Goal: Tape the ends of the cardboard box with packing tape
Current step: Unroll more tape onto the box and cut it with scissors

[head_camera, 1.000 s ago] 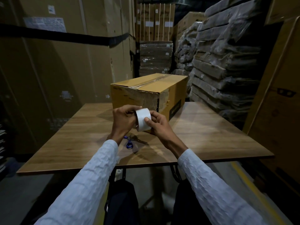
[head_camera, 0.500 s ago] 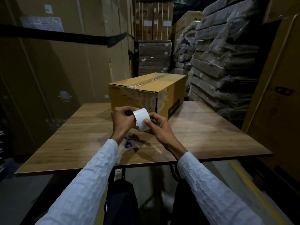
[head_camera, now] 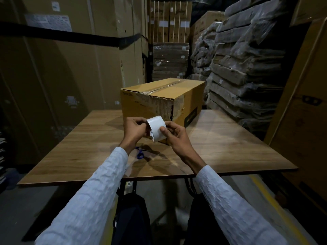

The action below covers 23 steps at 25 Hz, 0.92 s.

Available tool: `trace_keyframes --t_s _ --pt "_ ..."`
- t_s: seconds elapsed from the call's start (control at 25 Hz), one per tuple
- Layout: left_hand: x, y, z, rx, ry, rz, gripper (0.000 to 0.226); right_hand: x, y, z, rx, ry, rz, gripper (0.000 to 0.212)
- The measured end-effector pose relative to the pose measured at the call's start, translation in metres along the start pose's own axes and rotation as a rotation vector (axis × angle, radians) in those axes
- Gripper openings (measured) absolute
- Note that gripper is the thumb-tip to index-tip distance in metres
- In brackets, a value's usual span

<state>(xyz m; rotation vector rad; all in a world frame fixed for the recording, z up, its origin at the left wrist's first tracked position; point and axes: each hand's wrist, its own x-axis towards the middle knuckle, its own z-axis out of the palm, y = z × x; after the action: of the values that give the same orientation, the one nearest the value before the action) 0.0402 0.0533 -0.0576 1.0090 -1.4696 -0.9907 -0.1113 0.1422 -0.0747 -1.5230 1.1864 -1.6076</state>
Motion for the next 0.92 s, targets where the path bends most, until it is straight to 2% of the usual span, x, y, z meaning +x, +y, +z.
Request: trace_keyframes --t_s 0.16,0.24,0.32,0.44,0.52,0.68,0.92 --pt "0.001 -0.001 0.002 -0.073 -0.039 -0.143 0.032 -0.001 -0.001 -0.002 -0.004 0.017 -0.021 0.022" --pt "0.002 -0.002 0.001 -0.07 -0.103 -0.156 0.035 -0.002 -0.003 -0.002 0.009 0.045 -0.008 0.019" --pt "0.0 0.0 0.001 0.065 -0.108 0.0 0.033 -0.002 -0.006 0.0 0.051 0.103 0.023 0.02" --pt "-0.002 0.005 0.002 0.351 -0.006 0.347 0.018 -0.001 -0.008 0.005 0.093 0.159 0.051 0.017" --pt "0.002 0.003 0.003 0.405 -0.01 0.41 0.014 0.0 -0.009 0.006 0.104 0.14 0.051 0.015" --pt "0.004 -0.006 0.006 0.289 -0.078 0.311 0.013 -0.002 -0.009 0.007 0.082 0.094 0.032 0.012" --pt "-0.001 -0.01 0.013 0.098 -0.087 0.093 0.025 -0.005 -0.007 0.005 0.063 0.08 0.014 0.015"
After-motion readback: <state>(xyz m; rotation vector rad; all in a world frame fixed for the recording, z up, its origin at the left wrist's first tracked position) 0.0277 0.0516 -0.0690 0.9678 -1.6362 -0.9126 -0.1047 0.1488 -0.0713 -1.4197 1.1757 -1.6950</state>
